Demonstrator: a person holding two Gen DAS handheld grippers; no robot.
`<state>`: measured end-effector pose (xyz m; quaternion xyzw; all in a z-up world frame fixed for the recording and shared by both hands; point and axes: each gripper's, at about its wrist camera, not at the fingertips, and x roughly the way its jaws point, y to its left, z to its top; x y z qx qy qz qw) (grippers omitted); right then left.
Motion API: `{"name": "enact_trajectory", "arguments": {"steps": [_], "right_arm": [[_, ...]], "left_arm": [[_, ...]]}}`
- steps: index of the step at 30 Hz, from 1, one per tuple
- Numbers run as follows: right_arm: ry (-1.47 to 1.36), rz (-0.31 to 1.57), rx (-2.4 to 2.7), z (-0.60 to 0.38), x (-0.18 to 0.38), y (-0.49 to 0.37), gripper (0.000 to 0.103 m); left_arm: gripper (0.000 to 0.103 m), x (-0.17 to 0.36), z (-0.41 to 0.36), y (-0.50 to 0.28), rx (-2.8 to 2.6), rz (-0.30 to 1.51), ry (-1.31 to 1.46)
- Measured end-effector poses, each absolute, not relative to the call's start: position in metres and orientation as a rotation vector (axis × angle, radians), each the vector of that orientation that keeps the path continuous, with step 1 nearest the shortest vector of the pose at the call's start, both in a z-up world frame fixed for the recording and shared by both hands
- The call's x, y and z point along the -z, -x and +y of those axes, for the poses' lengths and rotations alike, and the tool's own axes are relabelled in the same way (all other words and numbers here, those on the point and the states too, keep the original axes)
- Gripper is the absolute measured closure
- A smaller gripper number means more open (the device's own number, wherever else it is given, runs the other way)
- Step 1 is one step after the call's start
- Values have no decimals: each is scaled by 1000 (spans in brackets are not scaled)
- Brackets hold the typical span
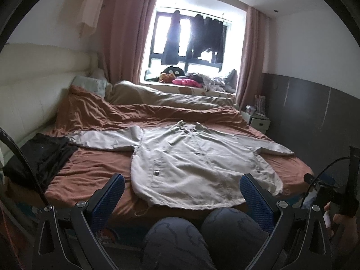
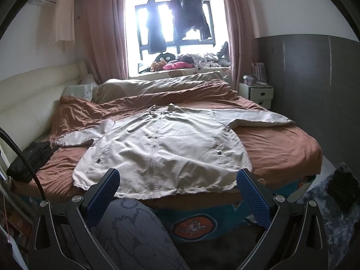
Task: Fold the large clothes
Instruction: 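Move both tools toward the jacket, right tool to its body, left to a sleeve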
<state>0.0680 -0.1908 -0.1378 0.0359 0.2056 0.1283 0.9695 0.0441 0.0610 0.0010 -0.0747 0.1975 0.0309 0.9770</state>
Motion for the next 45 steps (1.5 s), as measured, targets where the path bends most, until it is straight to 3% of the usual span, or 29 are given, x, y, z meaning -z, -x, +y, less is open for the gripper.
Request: {"name": "enact_trajectory", "arguments": {"steps": [33, 37, 45], "right_arm": [[-133, 572, -423, -58, 145, -305, 0], [-185, 597, -425, -43, 150, -335, 0], [-240, 679, -447, 15, 162, -395, 19]], "left_arm": [[1, 41, 227, -216, -267, 552, 268], [7, 48, 258, -240, -297, 572, 294], [14, 54, 318, -280, -357, 591, 351]]}}
